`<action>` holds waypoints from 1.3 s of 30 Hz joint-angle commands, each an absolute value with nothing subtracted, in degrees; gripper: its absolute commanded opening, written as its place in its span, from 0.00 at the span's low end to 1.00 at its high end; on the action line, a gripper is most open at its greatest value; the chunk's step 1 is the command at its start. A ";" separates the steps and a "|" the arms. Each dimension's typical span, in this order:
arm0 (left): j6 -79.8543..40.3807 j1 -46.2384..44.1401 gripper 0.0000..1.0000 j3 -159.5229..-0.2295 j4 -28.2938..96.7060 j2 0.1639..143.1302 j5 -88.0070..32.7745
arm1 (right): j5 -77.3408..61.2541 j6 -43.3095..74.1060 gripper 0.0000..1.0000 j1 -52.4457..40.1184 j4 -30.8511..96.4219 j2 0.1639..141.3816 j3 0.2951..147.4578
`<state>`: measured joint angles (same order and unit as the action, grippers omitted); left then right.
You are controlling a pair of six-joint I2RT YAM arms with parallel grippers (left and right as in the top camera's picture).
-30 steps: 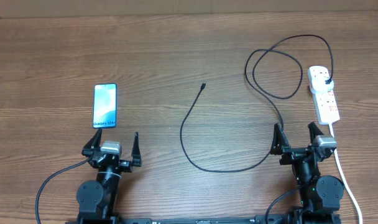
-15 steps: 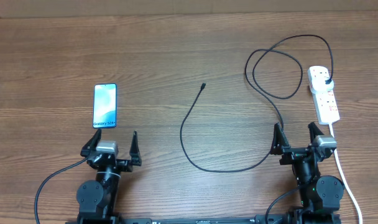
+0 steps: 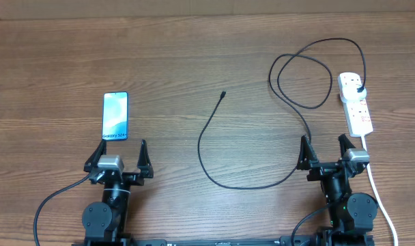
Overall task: Plug charger to phone and switch on socket
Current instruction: 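Move the left gripper forward over the phone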
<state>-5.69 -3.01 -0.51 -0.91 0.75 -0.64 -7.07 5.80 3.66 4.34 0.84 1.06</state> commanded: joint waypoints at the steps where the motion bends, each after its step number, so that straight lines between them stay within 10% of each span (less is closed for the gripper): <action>1: -6.63 -3.14 1.00 -0.27 -0.60 0.78 -1.32 | -6.66 5.98 1.00 3.38 4.16 0.27 0.49; 39: -7.46 -3.14 1.00 -64.16 43.97 60.77 -6.02 | -6.66 5.98 1.00 3.38 4.14 0.27 0.49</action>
